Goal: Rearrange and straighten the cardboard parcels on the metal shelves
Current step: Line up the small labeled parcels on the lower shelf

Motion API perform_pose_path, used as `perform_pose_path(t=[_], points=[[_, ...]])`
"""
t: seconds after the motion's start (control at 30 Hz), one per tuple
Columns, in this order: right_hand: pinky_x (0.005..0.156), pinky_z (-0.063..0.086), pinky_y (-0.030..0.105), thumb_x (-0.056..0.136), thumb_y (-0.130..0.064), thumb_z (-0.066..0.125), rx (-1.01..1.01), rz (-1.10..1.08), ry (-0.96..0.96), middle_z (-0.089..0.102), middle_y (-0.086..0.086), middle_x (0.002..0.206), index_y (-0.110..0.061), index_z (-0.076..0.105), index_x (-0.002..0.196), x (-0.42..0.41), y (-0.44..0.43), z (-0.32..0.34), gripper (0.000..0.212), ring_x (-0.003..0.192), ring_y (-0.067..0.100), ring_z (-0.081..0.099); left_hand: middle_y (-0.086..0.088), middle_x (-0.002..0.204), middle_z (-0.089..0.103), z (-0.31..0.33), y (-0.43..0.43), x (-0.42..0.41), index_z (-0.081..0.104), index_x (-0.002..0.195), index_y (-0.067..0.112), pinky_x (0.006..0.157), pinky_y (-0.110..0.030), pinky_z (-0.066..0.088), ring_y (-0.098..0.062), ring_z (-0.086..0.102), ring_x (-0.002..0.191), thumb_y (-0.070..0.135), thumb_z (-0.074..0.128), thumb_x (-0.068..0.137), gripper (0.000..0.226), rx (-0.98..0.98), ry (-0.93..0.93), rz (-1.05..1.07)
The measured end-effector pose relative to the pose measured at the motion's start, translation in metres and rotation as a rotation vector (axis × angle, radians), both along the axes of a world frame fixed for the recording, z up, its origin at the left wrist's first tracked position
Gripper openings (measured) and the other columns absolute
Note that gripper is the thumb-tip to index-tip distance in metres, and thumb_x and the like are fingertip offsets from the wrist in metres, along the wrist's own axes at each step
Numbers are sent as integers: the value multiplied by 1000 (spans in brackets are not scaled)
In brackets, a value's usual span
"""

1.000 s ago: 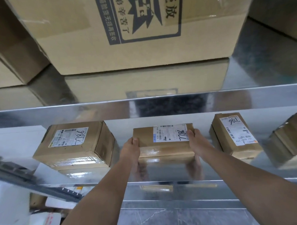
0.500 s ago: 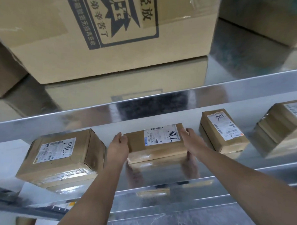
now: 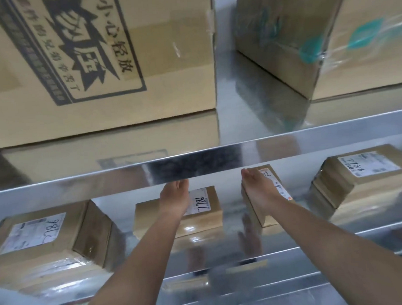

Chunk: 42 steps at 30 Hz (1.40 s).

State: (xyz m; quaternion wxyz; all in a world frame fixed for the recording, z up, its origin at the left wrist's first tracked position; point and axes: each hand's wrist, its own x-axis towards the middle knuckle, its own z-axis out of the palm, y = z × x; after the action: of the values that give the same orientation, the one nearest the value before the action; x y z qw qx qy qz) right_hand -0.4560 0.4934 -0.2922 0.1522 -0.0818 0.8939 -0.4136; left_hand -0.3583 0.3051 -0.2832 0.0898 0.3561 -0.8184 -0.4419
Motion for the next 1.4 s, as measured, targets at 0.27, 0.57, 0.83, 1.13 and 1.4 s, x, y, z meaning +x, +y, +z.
perform_pose_path(t=[0.27,0.57,0.83,1.13,1.4], points=[[87,36,32,112,-38,28,30,-71,8,60,16,137,-11,53,142,-36,59,0,48,117,35,57,-3,135,61,-3,72,-34,59,134,16,98,-26,37,-26,55,123,34,42,106,38,81,49,-87],[74,39,36,109,-33,26,51,-90,-89,63,17,115,-4,56,126,-62,107,-26,45,94,28,57,2,156,45,-35,127,-59,46,150,24,119,-36,31,-21,43,142,38,36,109,44,93,-66,-175],[92,48,39,110,-35,23,-25,-30,-202,65,10,120,-12,61,121,-65,125,-49,46,104,24,60,4,126,64,-64,164,-65,62,119,23,104,-34,43,-20,58,121,33,39,107,28,388,-107,-35],[101,54,44,105,-56,36,-276,-47,-482,79,-7,105,-26,75,116,-63,121,-90,50,103,17,72,2,104,79,-81,188,-67,72,111,22,102,-44,53,-21,72,105,43,48,104,33,704,31,66],[100,55,45,107,-48,38,-339,-54,-548,80,-4,100,-23,76,111,-62,120,-91,46,101,20,73,2,101,79,-73,190,-64,73,114,22,92,-37,57,-19,74,99,47,41,106,41,675,23,64]])
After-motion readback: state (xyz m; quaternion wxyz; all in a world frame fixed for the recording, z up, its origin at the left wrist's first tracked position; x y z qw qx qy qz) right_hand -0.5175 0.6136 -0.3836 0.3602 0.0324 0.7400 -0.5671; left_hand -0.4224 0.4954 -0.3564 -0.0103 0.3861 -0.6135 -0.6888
